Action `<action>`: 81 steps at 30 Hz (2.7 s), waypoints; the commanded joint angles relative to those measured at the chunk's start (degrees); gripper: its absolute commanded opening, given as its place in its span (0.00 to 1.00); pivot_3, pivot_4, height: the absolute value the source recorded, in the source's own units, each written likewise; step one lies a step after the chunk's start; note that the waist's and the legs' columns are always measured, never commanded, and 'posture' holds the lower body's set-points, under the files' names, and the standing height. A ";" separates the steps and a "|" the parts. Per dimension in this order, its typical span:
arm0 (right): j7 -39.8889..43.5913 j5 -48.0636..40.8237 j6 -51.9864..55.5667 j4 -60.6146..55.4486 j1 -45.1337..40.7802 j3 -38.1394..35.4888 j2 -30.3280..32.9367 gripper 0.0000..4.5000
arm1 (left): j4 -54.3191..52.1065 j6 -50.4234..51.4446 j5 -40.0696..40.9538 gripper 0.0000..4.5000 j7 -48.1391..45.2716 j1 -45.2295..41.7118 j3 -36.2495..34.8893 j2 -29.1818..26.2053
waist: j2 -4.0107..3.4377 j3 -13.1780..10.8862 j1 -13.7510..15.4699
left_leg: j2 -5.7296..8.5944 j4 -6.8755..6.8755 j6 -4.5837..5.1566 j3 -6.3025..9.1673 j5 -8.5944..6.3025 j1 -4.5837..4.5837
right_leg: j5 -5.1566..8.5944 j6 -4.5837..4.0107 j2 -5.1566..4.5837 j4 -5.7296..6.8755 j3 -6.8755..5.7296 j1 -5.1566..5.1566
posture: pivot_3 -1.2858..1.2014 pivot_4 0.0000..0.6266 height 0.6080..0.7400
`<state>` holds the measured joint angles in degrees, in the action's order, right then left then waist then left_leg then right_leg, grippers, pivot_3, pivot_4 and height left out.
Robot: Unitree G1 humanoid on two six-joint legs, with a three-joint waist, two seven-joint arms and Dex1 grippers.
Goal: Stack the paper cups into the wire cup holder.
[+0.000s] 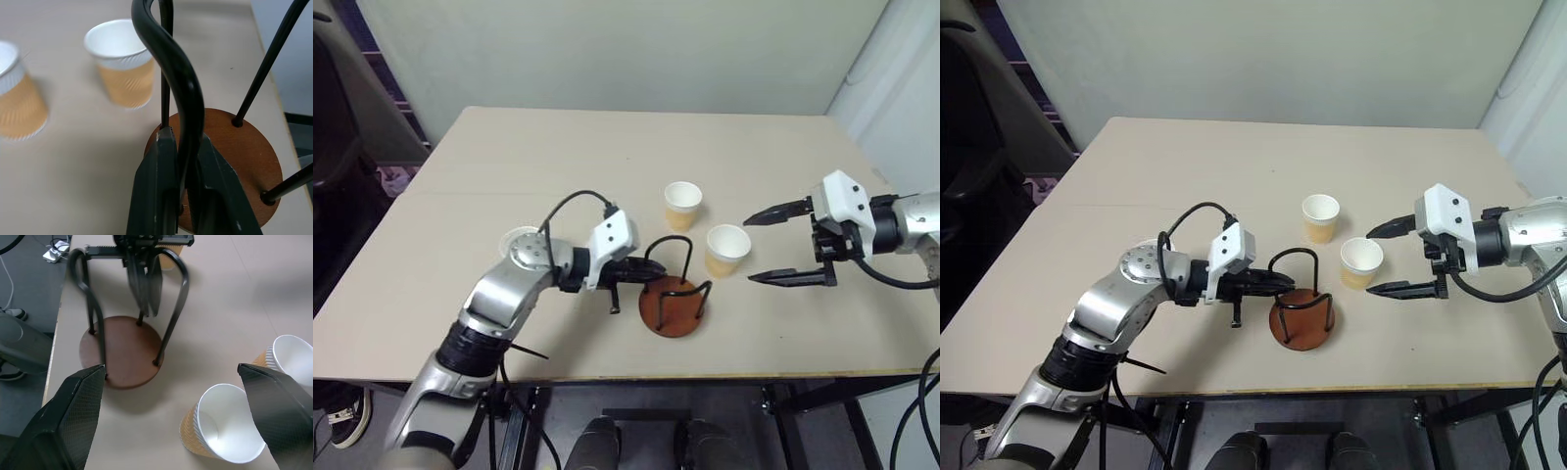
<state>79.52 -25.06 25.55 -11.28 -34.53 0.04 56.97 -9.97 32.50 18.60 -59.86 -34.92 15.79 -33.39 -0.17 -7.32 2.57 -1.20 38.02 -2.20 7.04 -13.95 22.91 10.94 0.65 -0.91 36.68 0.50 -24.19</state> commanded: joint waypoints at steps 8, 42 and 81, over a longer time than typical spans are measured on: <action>-0.33 -1.00 1.36 -3.12 0.60 -0.59 0.75 1.00 | 3.96 -7.45 -8.21 0.14 3.01 -0.36 3.01 1.83 | 0.00 0.00 -0.01 | 0.03 -0.01 0.00 -0.01 0.00 0.04 | -0.01 0.10 0.00 -0.06 0.04 0.00 | 0.52 0.24 1.00; 0.57 22.56 -19.23 28.63 -13.11 17.58 -13.00 0.63 | -23.23 9.60 23.65 0.73 -3.79 14.25 -39.63 -24.11 | -0.05 0.00 -0.64 | -0.23 -0.16 0.00 -0.03 -0.56 0.03 | -0.03 -0.13 0.03 -0.17 -0.09 -0.17 | 0.52 0.24 1.00; 6.97 -3.33 0.36 0.96 -13.51 9.28 -13.44 0.00 | -17.65 6.33 22.91 0.73 -8.45 27.96 -50.56 -34.37 | 0.08 0.10 -1.33 | -0.79 -1.00 -0.78 0.13 -0.30 -0.06 | 0.75 -1.54 0.54 0.32 -0.10 -0.68 | 0.52 0.24 1.00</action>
<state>86.24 -28.22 26.52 -8.97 -47.89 9.82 43.20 -26.59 39.61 42.14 -68.75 -7.02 -33.83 -67.21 -0.09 -7.22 1.24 -1.99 37.02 -2.98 7.17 -14.25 22.84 11.68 -0.89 -0.36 37.00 0.39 -24.87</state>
